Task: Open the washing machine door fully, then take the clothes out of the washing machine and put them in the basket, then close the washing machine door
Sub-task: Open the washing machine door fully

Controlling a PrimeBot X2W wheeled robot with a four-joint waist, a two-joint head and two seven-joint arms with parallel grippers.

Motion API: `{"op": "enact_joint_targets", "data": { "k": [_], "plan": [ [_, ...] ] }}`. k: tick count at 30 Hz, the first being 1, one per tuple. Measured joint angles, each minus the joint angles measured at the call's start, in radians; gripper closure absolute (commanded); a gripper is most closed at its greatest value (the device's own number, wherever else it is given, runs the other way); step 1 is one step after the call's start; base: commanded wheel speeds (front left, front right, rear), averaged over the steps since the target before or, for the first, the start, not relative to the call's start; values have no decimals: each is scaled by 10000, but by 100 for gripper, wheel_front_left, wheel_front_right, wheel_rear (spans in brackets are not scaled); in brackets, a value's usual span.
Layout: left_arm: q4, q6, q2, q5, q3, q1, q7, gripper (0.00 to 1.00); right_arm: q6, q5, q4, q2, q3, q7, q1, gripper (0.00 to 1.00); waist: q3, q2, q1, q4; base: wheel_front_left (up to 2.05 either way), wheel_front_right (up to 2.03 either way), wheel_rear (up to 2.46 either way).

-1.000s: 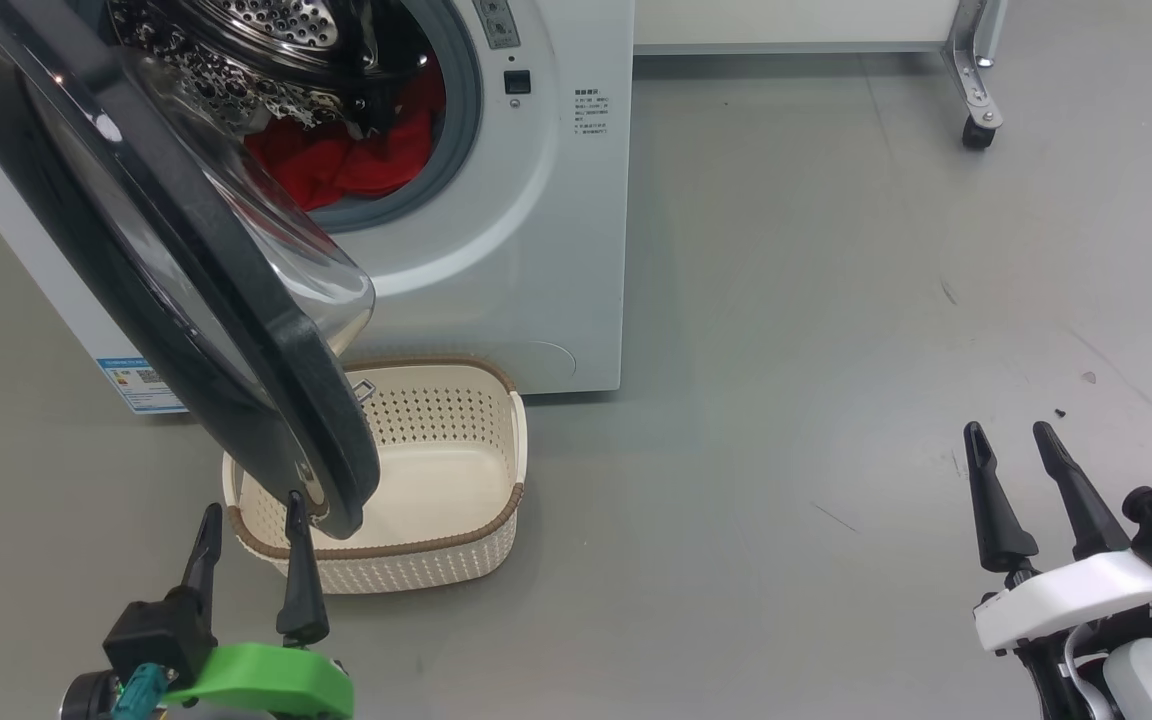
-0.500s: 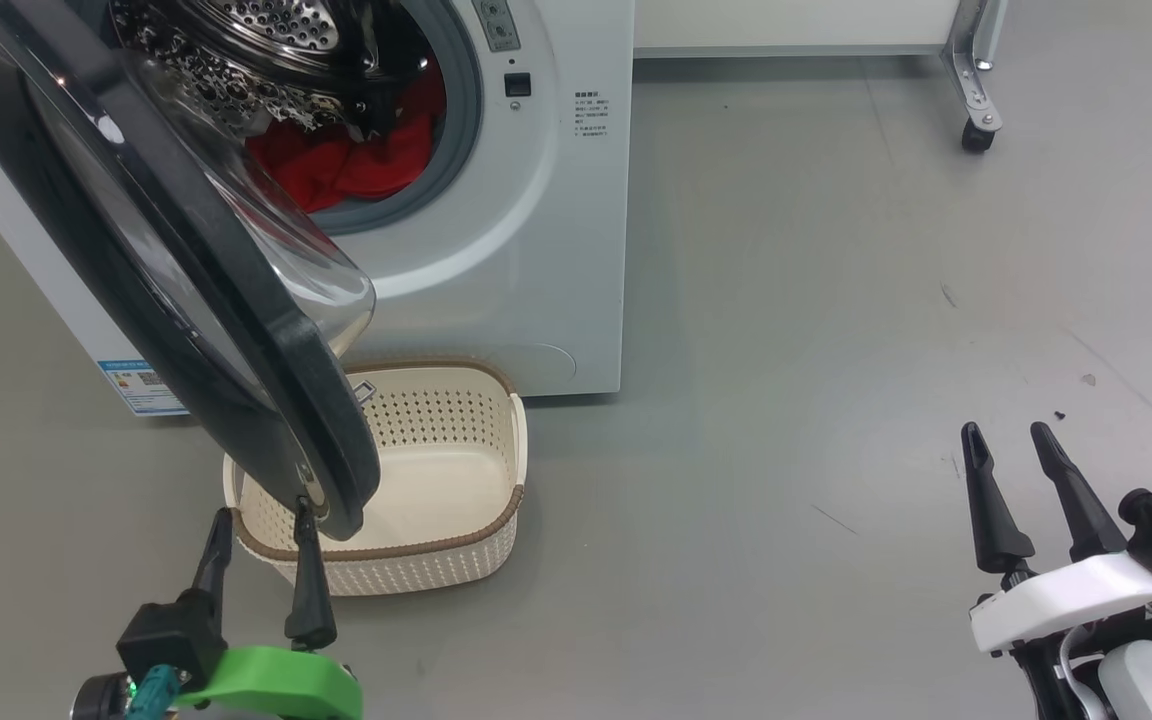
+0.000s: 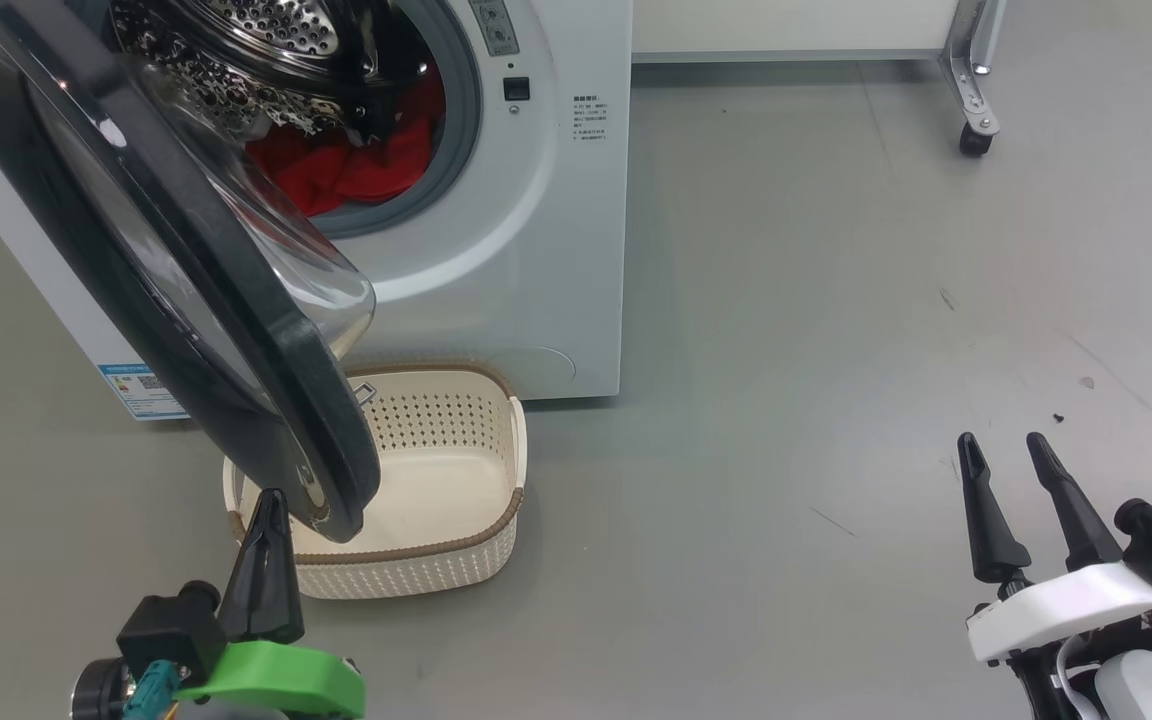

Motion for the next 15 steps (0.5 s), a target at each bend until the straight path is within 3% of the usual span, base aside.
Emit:
{"op": "enact_joint_targets", "data": {
  "k": [10,15],
  "plan": [
    [-978,0,59,270,619,-560,-2,100,10,209,25,420,-190,0,7,0,-77,0,0,-22,0,0,0],
    [-1440,0,391,591,759,-1092,-2,100,36,165,54,407,-188,0,7,0,-103,0,0,-52,0,0,0]
  ]
}}
